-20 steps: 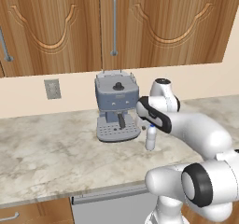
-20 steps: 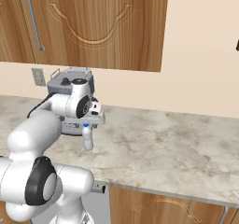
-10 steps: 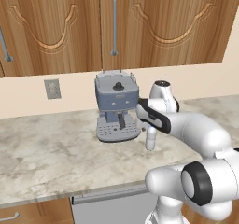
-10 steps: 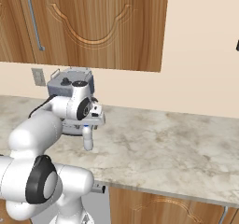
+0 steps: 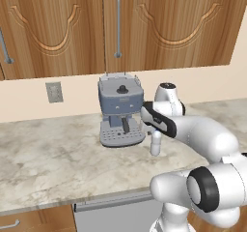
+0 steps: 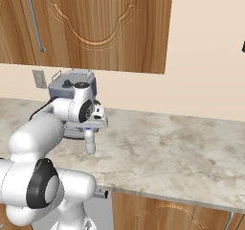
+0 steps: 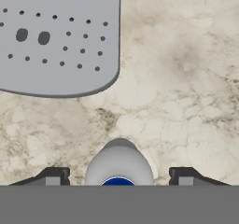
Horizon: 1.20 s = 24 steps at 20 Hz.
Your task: Place the drinks on the dining counter in a tight cluster.
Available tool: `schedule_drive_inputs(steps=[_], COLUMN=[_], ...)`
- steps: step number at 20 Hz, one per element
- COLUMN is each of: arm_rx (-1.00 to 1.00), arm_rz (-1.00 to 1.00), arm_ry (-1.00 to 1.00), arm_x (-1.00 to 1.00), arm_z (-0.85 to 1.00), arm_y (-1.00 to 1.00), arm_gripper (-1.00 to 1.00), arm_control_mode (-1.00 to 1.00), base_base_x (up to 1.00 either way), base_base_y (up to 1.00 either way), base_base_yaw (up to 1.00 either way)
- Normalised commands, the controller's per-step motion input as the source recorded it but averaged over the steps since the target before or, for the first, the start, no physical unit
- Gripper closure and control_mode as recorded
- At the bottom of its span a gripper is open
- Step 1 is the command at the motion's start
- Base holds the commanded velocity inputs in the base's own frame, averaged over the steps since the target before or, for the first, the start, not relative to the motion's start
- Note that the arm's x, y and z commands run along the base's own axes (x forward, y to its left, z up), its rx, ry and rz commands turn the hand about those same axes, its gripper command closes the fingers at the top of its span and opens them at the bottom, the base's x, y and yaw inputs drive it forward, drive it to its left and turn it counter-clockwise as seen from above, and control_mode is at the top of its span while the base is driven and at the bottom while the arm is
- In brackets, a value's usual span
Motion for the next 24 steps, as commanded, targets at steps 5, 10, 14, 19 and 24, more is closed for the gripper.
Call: schedule_drive_inputs(steps=[5,10,14,19,24], arm_rx=[0.0,0.0,0.0,0.01,0.0], arm_rz=[0.0,0.0,-0.01,-0.01,0.0], arm_ry=[0.0,0.0,-0.02,-0.03,0.0], arm_x=[0.0,-0.02,-0.56,-0.95,-0.72], arm_z=[0.0,0.0,0.39,0.61,0.89], arm_y=[0.0,0.0,0.0,0.0,0.0], arm_gripper=[1.0,1.0,1.0,1.0,1.0], arm_control_mode=[-1.0,-1.0,-1.0,-1.0,-1.0], base_base_x=[0.0,0.0,0.0,0.0,0.0], base_base_y=[0.0,0.0,0.0,0.0,0.0], base_base_yaw=[0.0,0.0,0.0,0.0,0.0])
